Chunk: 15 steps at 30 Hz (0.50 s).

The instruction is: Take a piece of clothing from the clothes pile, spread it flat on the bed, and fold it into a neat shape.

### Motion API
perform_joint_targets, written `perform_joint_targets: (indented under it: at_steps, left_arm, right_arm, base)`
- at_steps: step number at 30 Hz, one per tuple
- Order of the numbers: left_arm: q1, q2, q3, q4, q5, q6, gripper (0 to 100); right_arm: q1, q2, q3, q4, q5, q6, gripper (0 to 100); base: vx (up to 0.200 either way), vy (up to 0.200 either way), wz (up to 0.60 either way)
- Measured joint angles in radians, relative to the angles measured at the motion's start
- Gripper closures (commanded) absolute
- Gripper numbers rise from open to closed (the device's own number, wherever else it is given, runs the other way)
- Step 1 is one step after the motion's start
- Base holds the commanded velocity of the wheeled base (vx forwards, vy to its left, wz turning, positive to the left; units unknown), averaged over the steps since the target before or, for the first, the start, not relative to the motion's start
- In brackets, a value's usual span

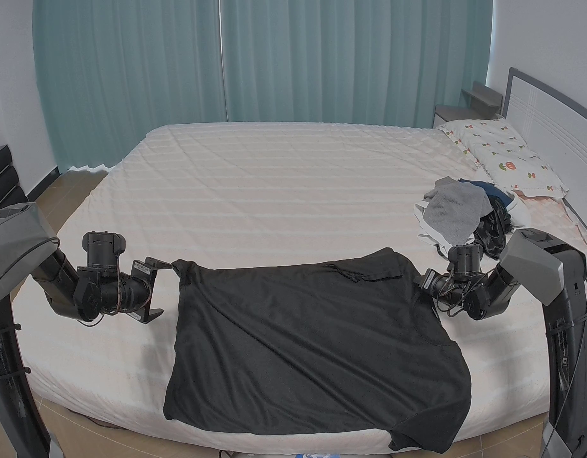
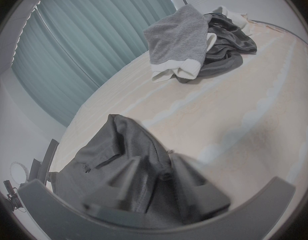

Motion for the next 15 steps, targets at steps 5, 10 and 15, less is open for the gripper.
perform_joint_targets:
  at_steps: [5,10,15]
  left_arm:
    - [0.000,0.000,0.001,0.000,0.000,0.001,0]
    - [-0.005,0.000,0.001,0.000,0.001,0.005,0]
    - [-0.007,0.000,0.004,-0.001,0.001,0.009,0]
  right_arm:
    - [-0.001,0.000,-0.002,-0.003,-0.001,0.017,100]
    - [-0.019,-0.006,-0.010,-0.005,-0.002,0.062,100]
    - [-0.046,-0.012,-0.029,-0.006,-0.002,0.093,100]
  base:
    - [0.000,0.000,0.00]
    - [0.000,0.000,0.00]
    - [0.000,0.000,0.00]
